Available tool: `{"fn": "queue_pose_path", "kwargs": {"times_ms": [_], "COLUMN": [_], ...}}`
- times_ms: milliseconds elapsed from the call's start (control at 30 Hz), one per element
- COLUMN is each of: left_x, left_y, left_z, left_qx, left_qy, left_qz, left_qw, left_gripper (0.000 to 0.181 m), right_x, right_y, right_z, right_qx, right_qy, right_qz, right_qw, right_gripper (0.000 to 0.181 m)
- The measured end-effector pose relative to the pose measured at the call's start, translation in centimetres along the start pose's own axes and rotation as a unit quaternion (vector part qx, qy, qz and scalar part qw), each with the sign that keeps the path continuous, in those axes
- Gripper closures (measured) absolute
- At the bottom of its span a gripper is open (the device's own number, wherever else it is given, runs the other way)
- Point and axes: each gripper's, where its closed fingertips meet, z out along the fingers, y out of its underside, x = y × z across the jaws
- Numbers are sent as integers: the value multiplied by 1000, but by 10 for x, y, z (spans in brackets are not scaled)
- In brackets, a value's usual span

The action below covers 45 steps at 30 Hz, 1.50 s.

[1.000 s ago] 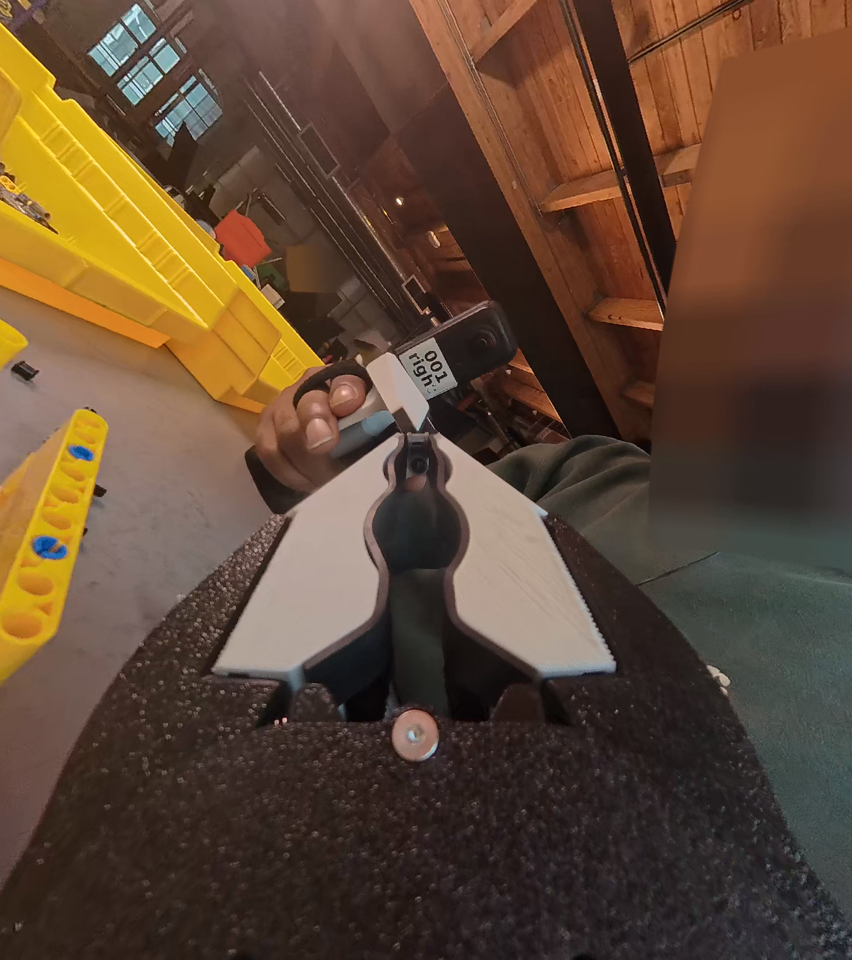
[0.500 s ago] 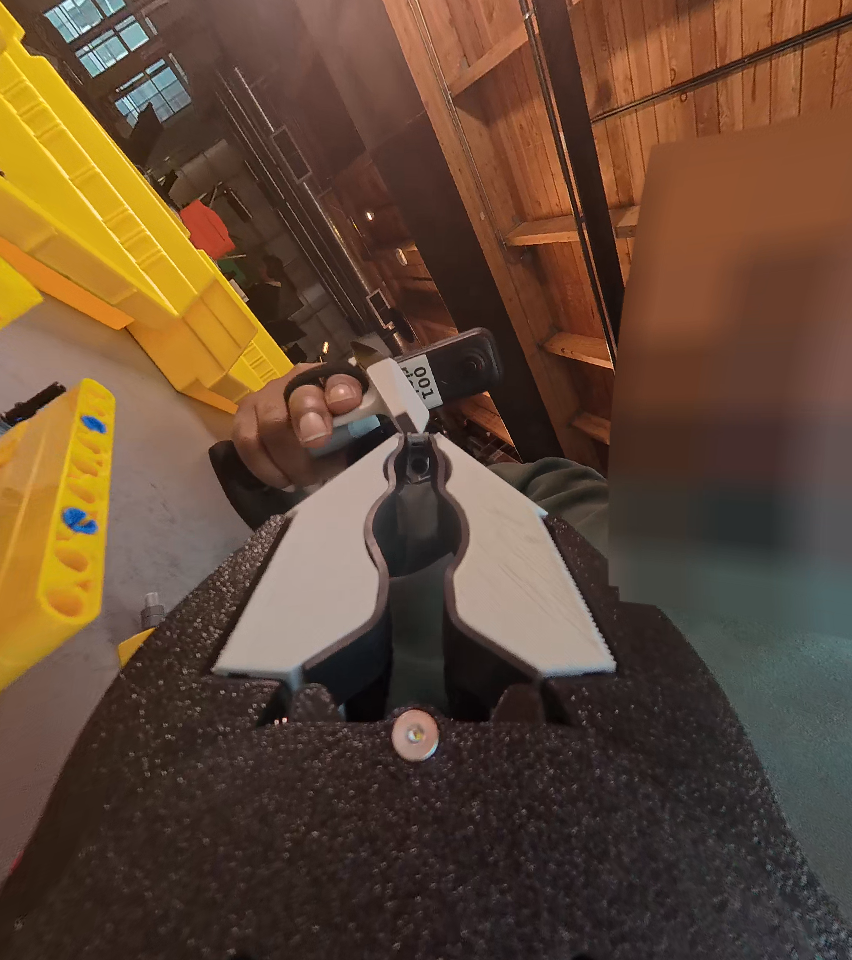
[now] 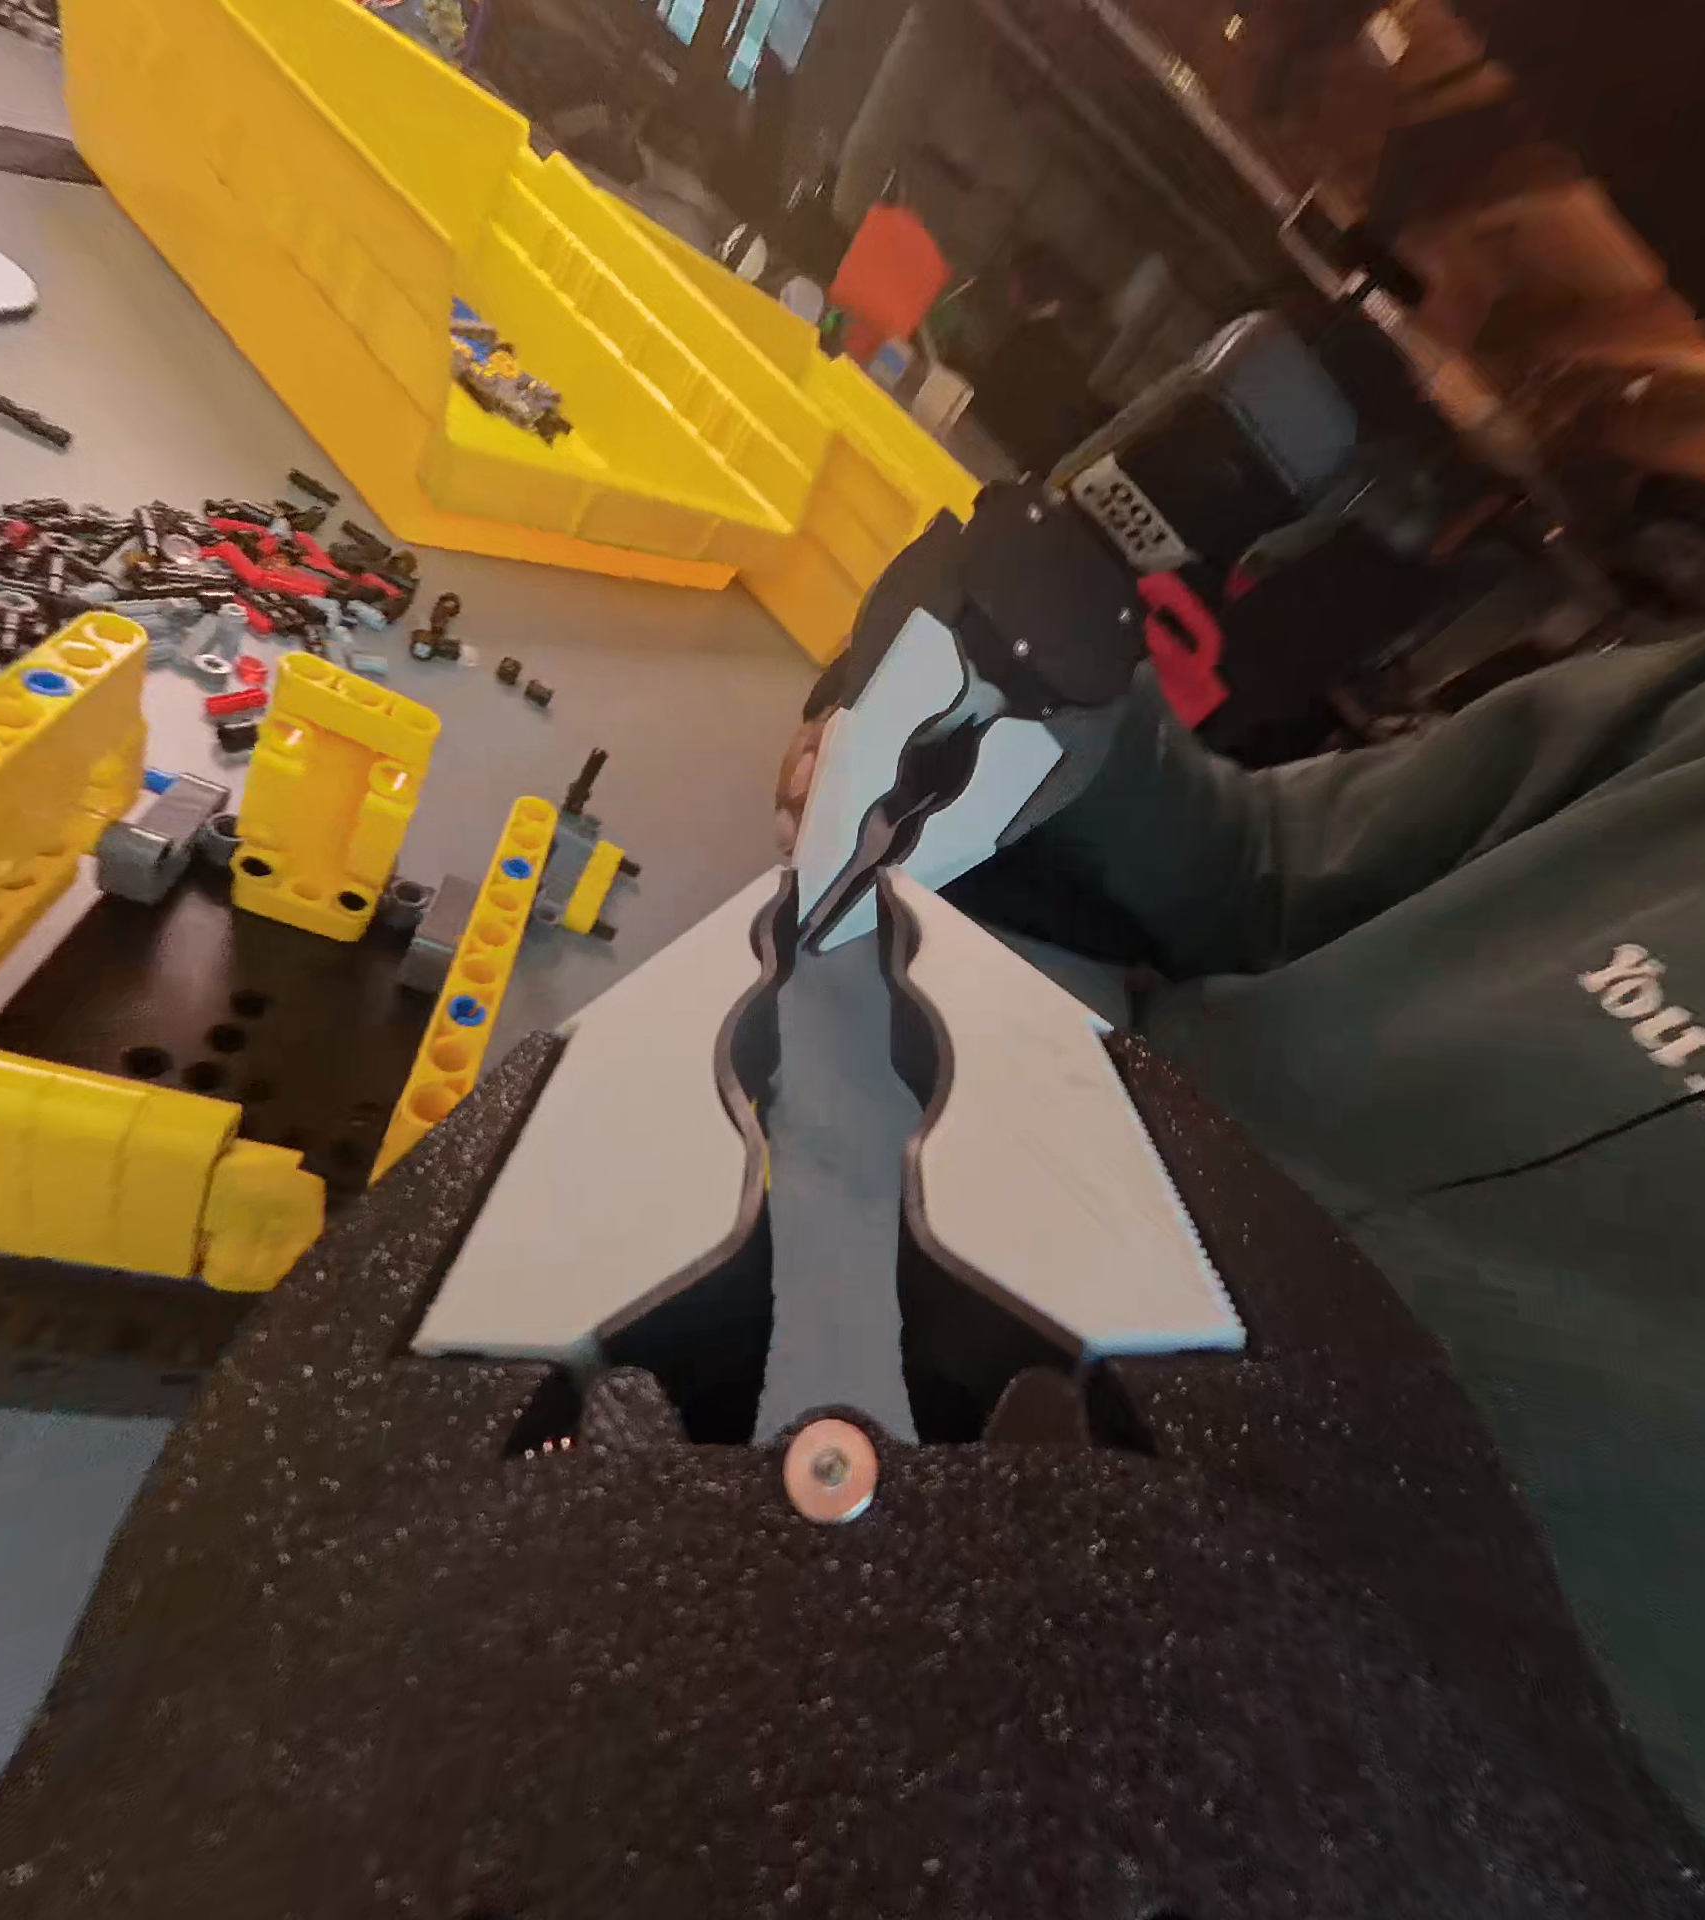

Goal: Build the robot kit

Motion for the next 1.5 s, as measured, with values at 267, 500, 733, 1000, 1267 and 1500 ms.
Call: {"fn": "queue_pose_path", "kwargs": {"times_ms": [267, 500, 733, 1000, 1267, 1500], "left_x": [-10, -22, -28, -32, -28, -26], "left_y": [53, 75, 82, 50, 14, 6], "left_z": [19, 22, 21, 18, 13, 11], "left_qx": [-152, -215, -241, -132, 8, 54], "left_qy": [-59, -110, -140, -141, -80, -41], "left_qz": [74, 126, 167, 53, -100, -166], "left_qw": [984, 962, 946, 980, 992, 984], "left_gripper": [167, 168, 175, 178, 178, 178], "right_x": [2, 3, 2, 9, 37, 39], "right_y": [22, 25, -3, -21, -52, -66], "right_z": [10, 12, 6, 24, 9, 1], "right_qx": [-55, -63, 0, 19, 93, 112], "right_qy": [1, 5, 14, 84, 211, 262], "right_qz": [30, 34, 25, 37, 22, -55], "right_qw": [998, 997, 1000, 996, 973, 957], "right_gripper": [177, 170, 164, 162, 161, 157]}}
